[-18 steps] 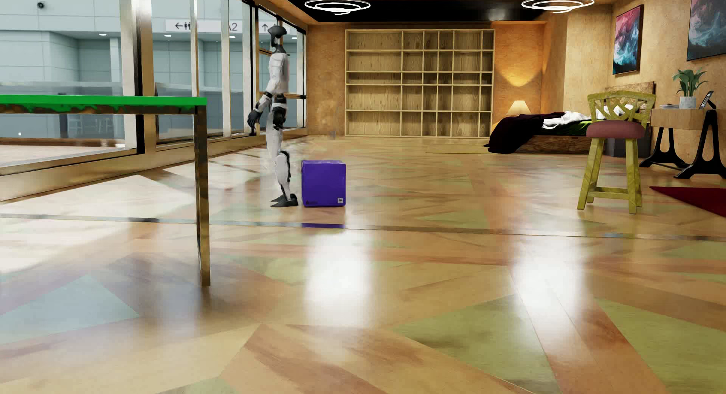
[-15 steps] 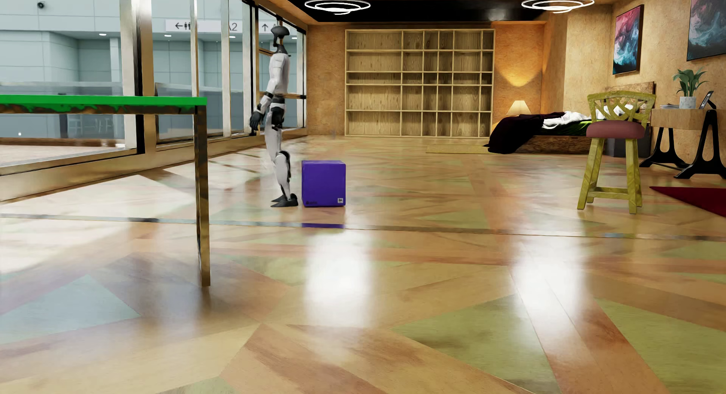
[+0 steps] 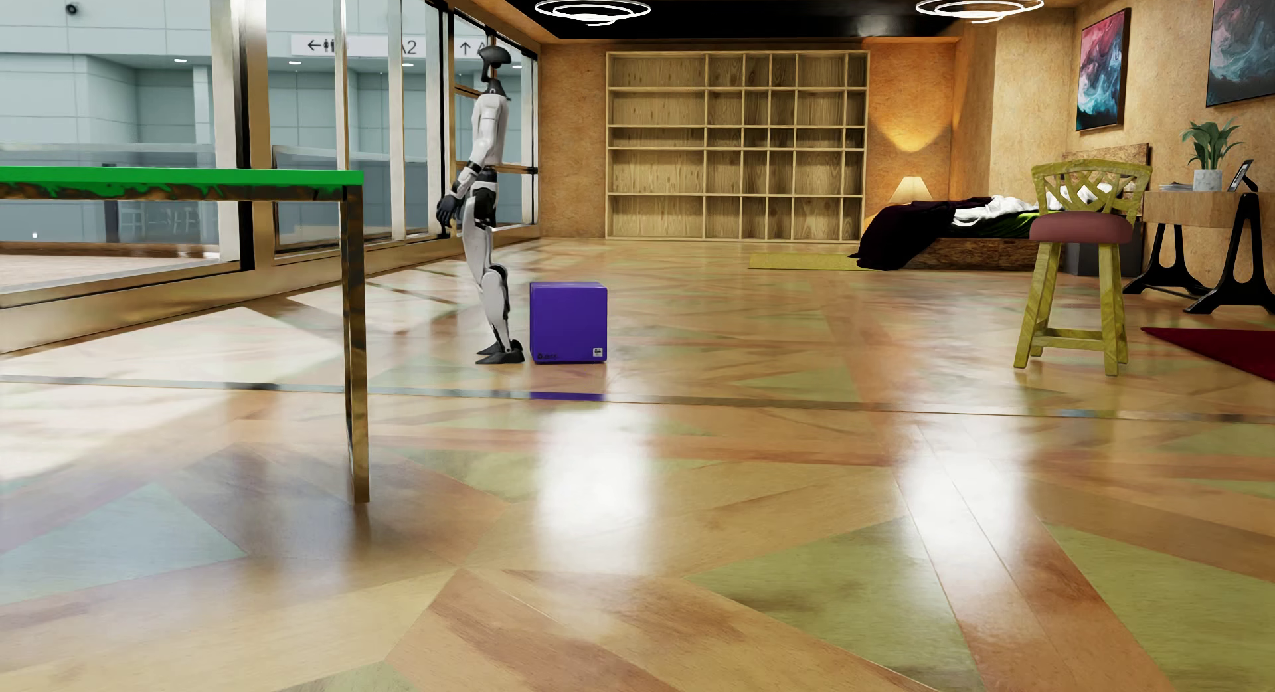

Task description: Sit on the dark purple box

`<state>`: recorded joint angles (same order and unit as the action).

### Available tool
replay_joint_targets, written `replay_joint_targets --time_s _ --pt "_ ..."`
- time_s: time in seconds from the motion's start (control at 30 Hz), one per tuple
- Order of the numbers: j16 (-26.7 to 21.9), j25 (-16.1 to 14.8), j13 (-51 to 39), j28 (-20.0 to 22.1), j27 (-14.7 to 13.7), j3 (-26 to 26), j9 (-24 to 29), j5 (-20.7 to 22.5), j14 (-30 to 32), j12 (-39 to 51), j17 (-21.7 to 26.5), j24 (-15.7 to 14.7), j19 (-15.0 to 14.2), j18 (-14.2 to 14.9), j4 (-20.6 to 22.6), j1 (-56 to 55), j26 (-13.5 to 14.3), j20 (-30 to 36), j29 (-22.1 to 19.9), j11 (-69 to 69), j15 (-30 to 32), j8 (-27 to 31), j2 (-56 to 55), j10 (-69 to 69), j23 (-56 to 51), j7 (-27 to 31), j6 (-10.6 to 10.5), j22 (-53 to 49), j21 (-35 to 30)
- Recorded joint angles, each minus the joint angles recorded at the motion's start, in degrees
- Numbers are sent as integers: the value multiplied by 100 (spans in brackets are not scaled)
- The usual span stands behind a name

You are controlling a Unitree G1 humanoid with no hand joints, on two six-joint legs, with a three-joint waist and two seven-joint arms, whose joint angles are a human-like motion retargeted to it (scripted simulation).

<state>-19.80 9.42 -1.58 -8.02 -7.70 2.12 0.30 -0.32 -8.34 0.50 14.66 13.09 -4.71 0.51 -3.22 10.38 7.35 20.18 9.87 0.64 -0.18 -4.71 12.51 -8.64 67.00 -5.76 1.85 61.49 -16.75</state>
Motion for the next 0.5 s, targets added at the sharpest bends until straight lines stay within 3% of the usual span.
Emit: replay_joint_targets --time_s 0.17,0.27,0.43,0.5 --pt "36 -158 -70 -41 51 -8 20 23 15 24 28 57 -27 -30 23 37 20 93 -188 -67 -19 -60 77 2 191 -152 5 87 52" --pt "40 -99 -147 38 67 -12 99 48 42 147 19 -43 13 -75 34 34 -81 109 -134 -41 9 -38 33 6 164 -177 8 248 -61" --pt "14 70 -734 45 89 -31 605 66 -34 677 -8 -91 107 -167 20 -408 -190 498 -37 449 19 70 -422 -611 -66 -125 3 162 -585" --pt "-3 103 -1159 0 159 -88 874 34 -134 1114 -21 -25 105 -168 -57 -1115 -214 867 -82 1321 -163 190 -1224 -1327 -227 81 -14 -20 -908"
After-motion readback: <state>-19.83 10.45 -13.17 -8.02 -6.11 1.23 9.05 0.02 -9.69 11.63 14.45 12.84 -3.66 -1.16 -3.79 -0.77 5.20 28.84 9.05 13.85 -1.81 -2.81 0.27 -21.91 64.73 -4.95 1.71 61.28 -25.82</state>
